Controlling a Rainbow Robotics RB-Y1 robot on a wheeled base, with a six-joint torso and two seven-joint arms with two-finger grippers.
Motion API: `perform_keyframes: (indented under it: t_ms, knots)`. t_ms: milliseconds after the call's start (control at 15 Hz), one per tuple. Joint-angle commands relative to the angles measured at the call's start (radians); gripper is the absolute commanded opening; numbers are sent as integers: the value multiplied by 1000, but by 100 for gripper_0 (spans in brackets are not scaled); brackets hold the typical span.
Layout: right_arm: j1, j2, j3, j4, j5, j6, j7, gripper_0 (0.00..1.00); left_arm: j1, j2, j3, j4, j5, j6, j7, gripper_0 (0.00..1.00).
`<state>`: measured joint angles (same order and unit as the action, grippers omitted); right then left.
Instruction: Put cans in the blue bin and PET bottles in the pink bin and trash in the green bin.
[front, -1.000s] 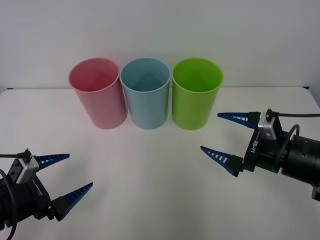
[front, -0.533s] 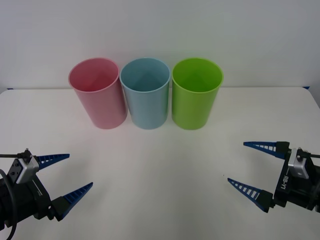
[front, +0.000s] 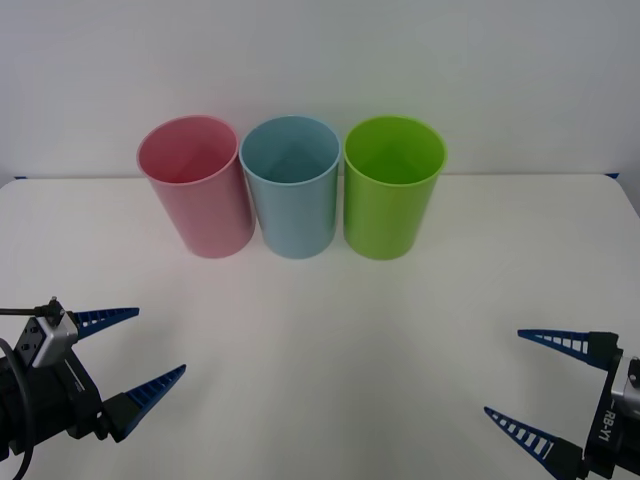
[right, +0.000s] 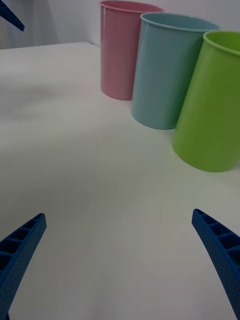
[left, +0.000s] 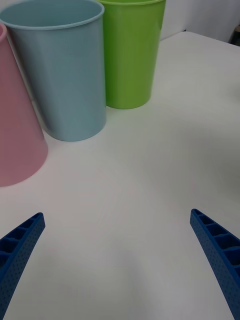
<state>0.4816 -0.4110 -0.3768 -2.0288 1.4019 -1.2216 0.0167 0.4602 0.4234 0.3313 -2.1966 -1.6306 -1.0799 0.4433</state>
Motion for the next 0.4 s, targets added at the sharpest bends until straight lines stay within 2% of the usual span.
perform_keyframes:
  t_ms: [67, 400]
  knots:
    - [14, 3, 10, -8, 6, 4, 2, 100, 0, 0, 0, 0, 0, 0, 0, 100]
    - [14, 3, 15, -8, 9, 4, 2, 100, 0, 0, 0, 0, 0, 0, 0, 100]
